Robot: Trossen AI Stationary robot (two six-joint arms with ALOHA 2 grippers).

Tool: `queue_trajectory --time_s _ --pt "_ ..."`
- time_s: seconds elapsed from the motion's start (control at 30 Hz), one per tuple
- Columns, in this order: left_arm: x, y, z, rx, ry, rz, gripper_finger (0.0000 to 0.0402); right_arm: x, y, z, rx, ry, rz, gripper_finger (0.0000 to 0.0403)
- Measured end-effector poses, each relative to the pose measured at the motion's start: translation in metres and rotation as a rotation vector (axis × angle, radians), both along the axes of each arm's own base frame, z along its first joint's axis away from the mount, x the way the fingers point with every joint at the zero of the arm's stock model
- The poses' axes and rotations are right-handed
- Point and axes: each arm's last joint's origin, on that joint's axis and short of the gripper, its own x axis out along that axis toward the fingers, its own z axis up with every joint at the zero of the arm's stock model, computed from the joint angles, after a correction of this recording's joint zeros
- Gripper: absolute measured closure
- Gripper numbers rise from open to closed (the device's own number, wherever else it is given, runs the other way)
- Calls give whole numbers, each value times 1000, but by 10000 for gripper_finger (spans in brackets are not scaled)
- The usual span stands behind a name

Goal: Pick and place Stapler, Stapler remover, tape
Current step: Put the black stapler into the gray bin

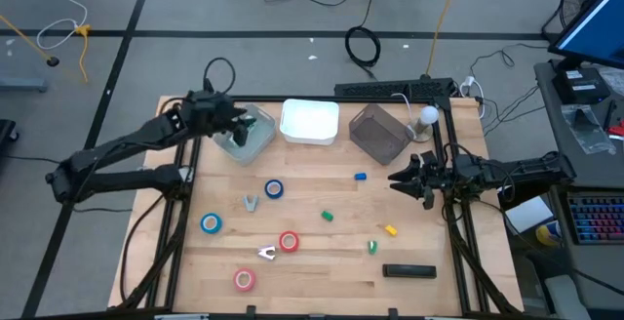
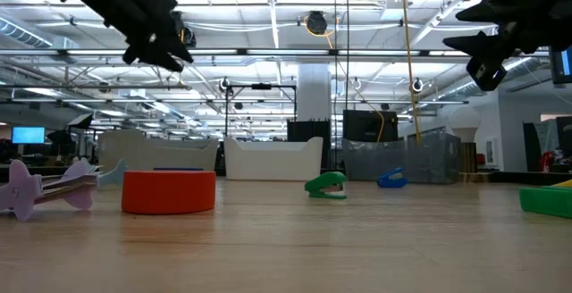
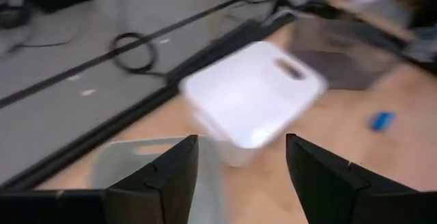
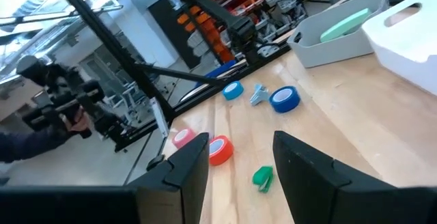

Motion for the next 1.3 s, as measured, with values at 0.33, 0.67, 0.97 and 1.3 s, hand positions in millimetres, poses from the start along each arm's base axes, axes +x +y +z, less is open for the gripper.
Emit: queue_trajectory --time_s 0.33,0.67,0.97,1.3 --pt "13 -38 4 -160 -99 -177 179 0 0 0 31 3 -2 247" --pt "17 -49 3 -217 -111 -211 179 0 0 0 -10 0 -1 247" --pt "17 -64 8 -65 -101 -367 179 0 0 0 81 7 -8 247" --pt "8 -85 -32 -38 -204 -425 179 0 2 0 -23 -2 76 248"
